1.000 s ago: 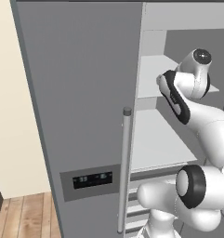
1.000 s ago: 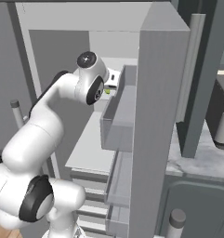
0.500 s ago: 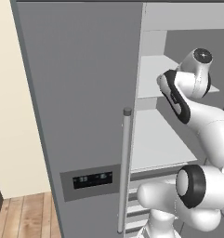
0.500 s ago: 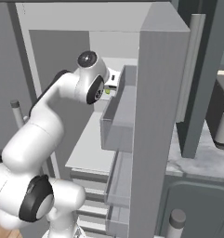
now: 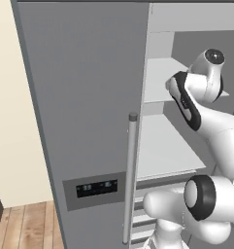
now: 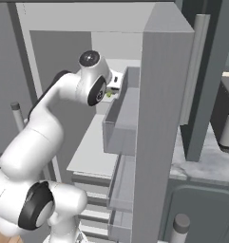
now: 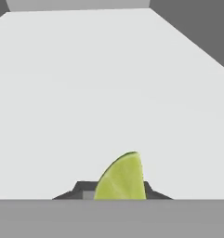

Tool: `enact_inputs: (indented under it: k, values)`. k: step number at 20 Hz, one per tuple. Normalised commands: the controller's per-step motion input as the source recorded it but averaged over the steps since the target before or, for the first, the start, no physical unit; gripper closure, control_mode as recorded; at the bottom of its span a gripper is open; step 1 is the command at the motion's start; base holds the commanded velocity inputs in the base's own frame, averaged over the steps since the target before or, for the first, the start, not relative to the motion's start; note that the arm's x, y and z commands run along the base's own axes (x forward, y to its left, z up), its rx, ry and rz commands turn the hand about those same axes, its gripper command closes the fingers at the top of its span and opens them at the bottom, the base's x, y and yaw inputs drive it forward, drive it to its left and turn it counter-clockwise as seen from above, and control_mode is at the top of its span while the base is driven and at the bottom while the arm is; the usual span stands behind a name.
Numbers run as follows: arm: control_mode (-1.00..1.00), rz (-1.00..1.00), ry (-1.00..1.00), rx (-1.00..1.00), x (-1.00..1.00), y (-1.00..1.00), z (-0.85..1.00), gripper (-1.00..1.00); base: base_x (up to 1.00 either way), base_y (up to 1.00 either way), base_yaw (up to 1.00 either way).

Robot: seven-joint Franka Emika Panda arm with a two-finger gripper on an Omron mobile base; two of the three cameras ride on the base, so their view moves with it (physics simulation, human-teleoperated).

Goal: There is a bowl on the dining counter. Grab a lemon wedge from the fridge and place it in the bowl. Then get the liquor bottle and glass cup from the cabinet and place them next to the bowl.

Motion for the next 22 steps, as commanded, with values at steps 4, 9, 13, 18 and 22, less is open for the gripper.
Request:
enact_inputs:
  k: [4, 9, 13, 18, 22]
  values:
    - [-1.00, 0.00, -0.03, 0.00, -0.41, 0.01, -0.01, 1.00, 0.00, 0.00, 0.00]
    - [-1.00, 0.00, -0.19, 0.00, -0.63, 0.17, 0.51, 1.00, 0.00, 0.00, 0.00]
    - [-1.00, 0.00, -0.12, 0.00, -0.99, 0.38, 0.72, 1.00, 0.00, 0.00, 0.00]
    - [-1.00, 0.00, 0.06, 0.00, -1.00, 0.56, 0.44, 1.00, 0.00, 0.00, 0.00]
    - [-1.00, 0.02, 0.22, 0.00, -0.86, 0.53, 0.17, 1.00, 0.00, 0.00, 0.00]
